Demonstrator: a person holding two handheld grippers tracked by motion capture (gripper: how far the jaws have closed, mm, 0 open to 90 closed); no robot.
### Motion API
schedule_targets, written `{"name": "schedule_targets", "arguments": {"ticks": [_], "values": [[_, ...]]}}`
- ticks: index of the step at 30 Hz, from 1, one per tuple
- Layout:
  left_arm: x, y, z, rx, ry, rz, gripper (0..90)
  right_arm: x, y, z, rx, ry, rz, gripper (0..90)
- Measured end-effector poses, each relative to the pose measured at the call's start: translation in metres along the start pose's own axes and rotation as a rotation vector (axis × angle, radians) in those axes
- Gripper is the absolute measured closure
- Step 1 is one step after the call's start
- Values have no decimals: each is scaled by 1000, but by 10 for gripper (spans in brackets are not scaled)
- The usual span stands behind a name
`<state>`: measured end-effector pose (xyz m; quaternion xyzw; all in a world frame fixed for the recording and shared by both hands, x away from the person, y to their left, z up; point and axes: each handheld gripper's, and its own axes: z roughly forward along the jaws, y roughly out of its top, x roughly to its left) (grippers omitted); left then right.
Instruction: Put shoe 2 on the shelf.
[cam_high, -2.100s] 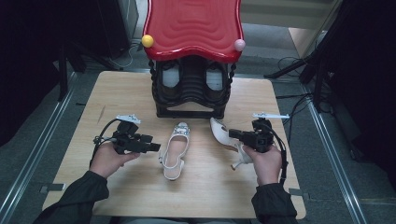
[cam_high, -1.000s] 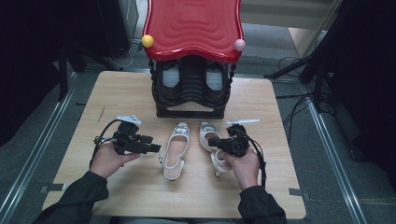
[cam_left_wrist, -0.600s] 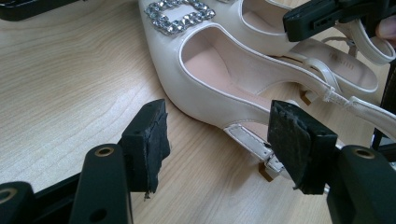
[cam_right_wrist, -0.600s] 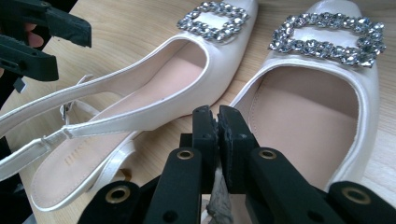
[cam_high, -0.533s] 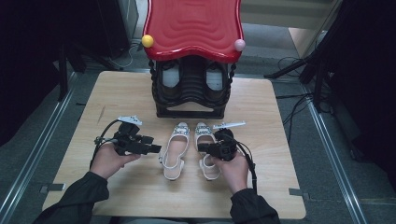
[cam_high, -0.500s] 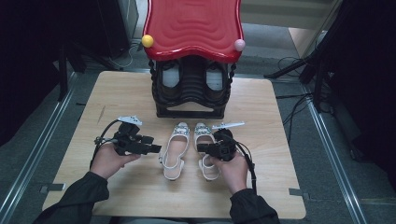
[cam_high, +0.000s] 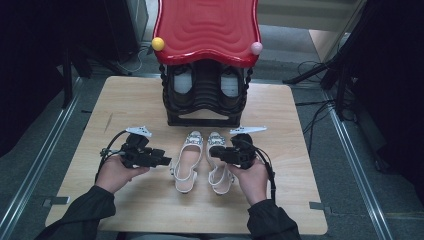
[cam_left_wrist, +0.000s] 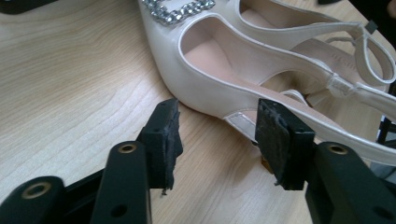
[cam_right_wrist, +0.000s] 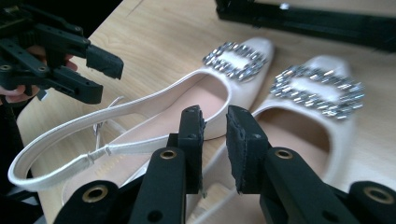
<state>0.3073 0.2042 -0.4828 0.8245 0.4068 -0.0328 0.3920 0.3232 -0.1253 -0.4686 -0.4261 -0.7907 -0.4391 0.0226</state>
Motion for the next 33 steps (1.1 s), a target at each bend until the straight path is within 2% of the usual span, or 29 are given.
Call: {"name": "schedule_targets", "arguments": {"ticks": [3, 6, 12, 14, 18, 23, 29, 33], "values": [[4, 0, 2, 7, 3, -28, 596, -4, 0, -11, -19, -18, -25, 804], [6, 1, 5, -2, 10, -38, 690, -10, -2, -16, -7, -55, -45, 838], [8, 3, 15, -2, 0, -63, 872, -26, -12, -14, 17, -79, 0, 900], [8, 3, 20, 8, -8, -61, 884, -29, -16, -13, 27, -89, 4, 900], [7, 4, 30, 41, 6, -43, 882, -35, -22, -12, 45, -115, 16, 900], [9, 6, 38, 70, 5, -32, 878, -42, -31, -9, 67, -138, 40, 900], [8, 6, 43, 88, -2, -36, 875, -49, -37, -1, 107, -158, 60, 900], [7, 6, 44, 101, -4, -37, 875, -51, -37, 1, 107, -152, 64, 900]]}}
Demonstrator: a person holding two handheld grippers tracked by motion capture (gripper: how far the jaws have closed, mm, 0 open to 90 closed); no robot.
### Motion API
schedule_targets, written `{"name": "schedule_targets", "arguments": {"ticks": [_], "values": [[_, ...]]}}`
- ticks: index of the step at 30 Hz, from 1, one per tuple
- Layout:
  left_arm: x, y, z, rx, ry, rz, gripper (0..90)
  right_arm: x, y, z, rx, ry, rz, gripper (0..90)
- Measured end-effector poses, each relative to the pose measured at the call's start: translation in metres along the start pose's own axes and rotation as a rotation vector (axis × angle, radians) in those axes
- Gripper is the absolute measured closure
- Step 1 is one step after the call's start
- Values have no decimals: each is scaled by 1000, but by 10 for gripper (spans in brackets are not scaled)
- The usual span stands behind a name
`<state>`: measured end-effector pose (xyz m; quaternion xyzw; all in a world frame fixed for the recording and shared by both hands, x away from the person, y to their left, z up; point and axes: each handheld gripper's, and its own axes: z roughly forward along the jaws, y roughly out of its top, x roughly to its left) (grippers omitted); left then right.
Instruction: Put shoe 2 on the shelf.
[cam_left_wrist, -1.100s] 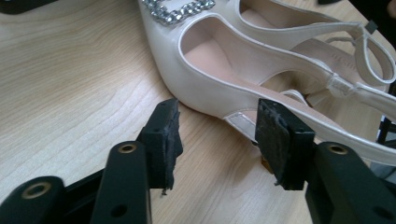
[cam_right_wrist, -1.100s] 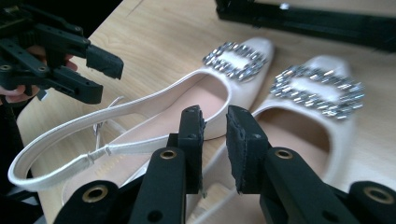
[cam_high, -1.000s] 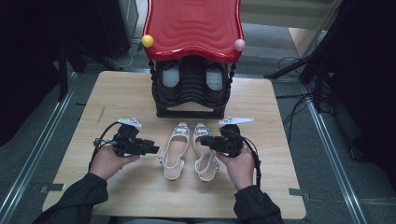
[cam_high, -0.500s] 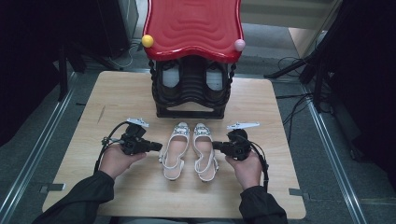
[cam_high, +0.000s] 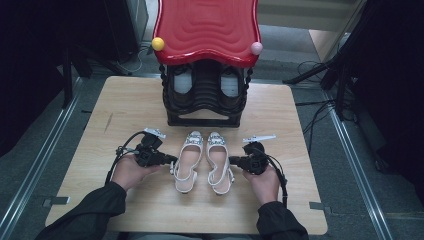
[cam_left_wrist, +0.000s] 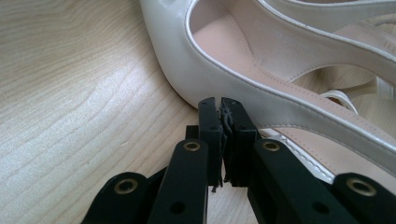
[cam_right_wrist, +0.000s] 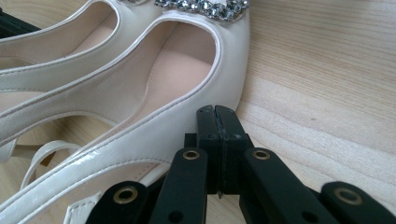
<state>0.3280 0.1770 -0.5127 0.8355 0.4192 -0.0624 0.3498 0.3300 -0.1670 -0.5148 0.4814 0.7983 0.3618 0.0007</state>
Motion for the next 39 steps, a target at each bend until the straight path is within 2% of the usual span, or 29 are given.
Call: {"name": "schedule_targets", "arguments": {"ticks": [8, 16, 25, 27, 29, 34, 39], "values": [[0, -1, 2, 13, 2, 7, 874, 4, 1, 3, -5, 2, -4, 900], [-1, -3, 4, 4, -18, -21, 873, 10, 5, 9, -1, 19, -14, 900], [-9, -5, 8, 20, -45, -21, 878, 11, 7, 12, -7, 14, -12, 900], [-12, -5, 9, 25, -45, -6, 881, 11, 7, 12, -9, 14, -7, 900], [-13, -5, 9, 26, -44, -12, 898, 11, 7, 12, -8, 11, -6, 900], [-19, -7, 13, 28, -75, -31, 900, 9, 9, 12, -15, 2, -2, 900], [-28, -10, 16, 43, -103, -13, 900, 5, 12, 11, -31, -29, -13, 837]]}}
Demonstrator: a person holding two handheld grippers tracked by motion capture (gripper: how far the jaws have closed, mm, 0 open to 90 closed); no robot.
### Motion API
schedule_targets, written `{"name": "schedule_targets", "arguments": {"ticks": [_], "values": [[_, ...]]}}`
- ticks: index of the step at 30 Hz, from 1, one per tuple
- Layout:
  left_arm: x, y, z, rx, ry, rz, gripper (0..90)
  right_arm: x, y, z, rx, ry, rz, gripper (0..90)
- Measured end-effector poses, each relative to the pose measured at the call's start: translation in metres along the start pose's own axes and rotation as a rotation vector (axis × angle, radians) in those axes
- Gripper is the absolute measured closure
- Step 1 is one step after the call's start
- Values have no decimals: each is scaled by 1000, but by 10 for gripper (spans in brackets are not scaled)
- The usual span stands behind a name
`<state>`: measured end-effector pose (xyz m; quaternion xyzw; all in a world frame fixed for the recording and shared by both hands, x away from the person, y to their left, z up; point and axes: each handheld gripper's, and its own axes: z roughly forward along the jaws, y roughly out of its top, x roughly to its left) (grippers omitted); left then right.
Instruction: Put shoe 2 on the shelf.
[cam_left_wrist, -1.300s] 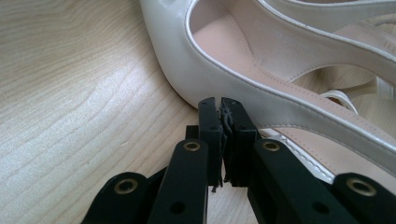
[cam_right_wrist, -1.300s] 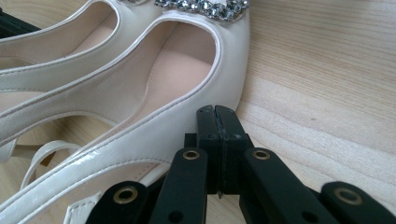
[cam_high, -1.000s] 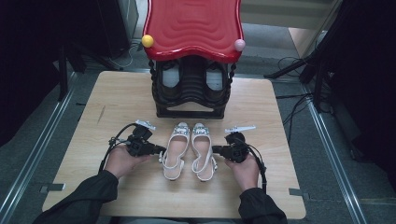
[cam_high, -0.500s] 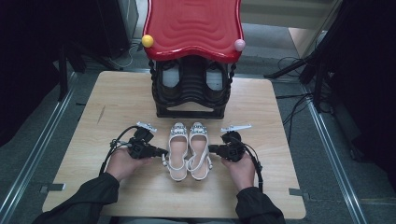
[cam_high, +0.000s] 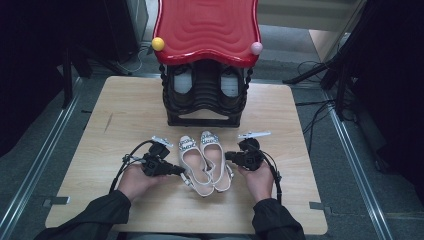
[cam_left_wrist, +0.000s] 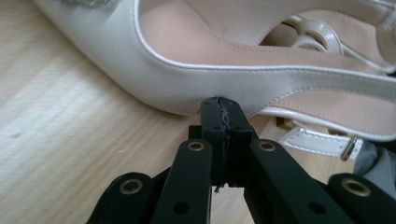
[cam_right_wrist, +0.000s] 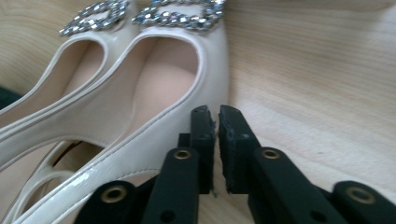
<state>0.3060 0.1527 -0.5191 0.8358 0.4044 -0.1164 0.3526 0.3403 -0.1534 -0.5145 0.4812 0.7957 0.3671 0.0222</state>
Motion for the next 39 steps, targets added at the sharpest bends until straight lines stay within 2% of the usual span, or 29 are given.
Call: {"name": "schedule_targets", "arguments": {"ticks": [4, 6, 8, 11, 15, 21, 27, 35, 39], "values": [[-3, 0, 1, 11, -9, 18, 897, -4, 1, -2, -19, 5, -6, 805], [-2, 0, -2, 8, -21, 6, 839, -5, 2, -5, -34, 10, -10, 770], [-1, 0, -7, -28, -32, -1, 773, -6, 2, -7, -47, 21, -11, 748], [-2, 1, -14, -53, -21, 14, 714, -5, 4, -11, -62, 28, -20, 718], [-4, 1, -21, -57, 29, 48, 650, -1, 6, -15, -80, 30, -43, 685], [-5, -1, -32, -76, 36, 55, 515, 5, 8, -24, -124, 22, -59, 648], [-3, -3, -43, -100, 41, 42, 458, 12, 9, -28, -133, 46, -68, 630], [2, -5, -53, -113, 50, 41, 442, 22, 13, -31, -127, 70, -60, 628], [2, -7, -55, -118, 72, 42, 438, 28, 15, -30, -119, 81, -65, 628]]}}
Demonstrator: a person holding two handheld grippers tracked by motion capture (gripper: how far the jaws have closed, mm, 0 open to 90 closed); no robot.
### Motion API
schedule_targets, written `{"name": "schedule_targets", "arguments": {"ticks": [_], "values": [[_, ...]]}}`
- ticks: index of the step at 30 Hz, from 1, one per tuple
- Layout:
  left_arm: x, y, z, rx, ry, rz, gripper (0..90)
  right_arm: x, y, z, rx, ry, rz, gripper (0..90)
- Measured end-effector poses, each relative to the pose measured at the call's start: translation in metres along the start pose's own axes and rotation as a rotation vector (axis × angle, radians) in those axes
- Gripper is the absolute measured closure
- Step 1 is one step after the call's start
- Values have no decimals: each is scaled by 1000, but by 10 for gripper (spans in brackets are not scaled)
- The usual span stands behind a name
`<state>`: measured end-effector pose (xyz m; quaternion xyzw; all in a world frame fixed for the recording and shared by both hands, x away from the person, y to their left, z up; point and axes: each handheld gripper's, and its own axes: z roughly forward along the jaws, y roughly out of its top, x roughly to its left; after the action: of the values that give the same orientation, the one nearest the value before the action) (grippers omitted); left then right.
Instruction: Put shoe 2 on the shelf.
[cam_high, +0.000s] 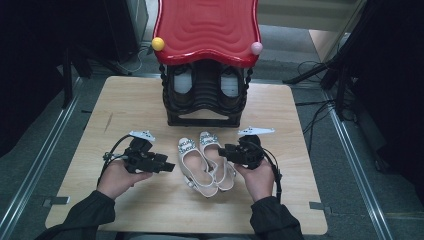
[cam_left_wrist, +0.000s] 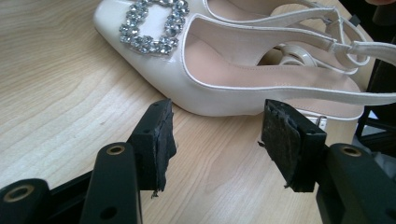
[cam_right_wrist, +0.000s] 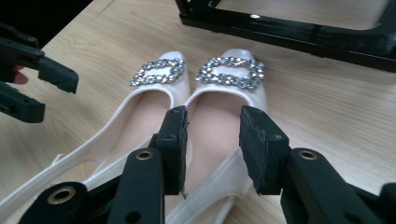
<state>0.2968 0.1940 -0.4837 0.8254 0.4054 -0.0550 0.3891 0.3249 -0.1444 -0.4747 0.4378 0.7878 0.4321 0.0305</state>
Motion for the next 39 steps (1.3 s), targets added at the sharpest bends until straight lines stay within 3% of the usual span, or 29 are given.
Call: {"name": "schedule_targets", "arguments": {"ticks": [18, 25, 32, 39], "values": [[-1, -6, -6, -17, 10, 0, 429, 27, 7, 21, 57, 48, -58, 626], [1, -10, -7, -10, 35, 0, 428, 34, 9, 28, 85, 60, -69, 625], [1, -14, -9, -9, 50, -4, 428, 39, 10, 37, 132, 52, -89, 614], [3, -16, -12, -10, 55, -12, 427, 41, 7, 46, 225, 10, -106, 608]]}}
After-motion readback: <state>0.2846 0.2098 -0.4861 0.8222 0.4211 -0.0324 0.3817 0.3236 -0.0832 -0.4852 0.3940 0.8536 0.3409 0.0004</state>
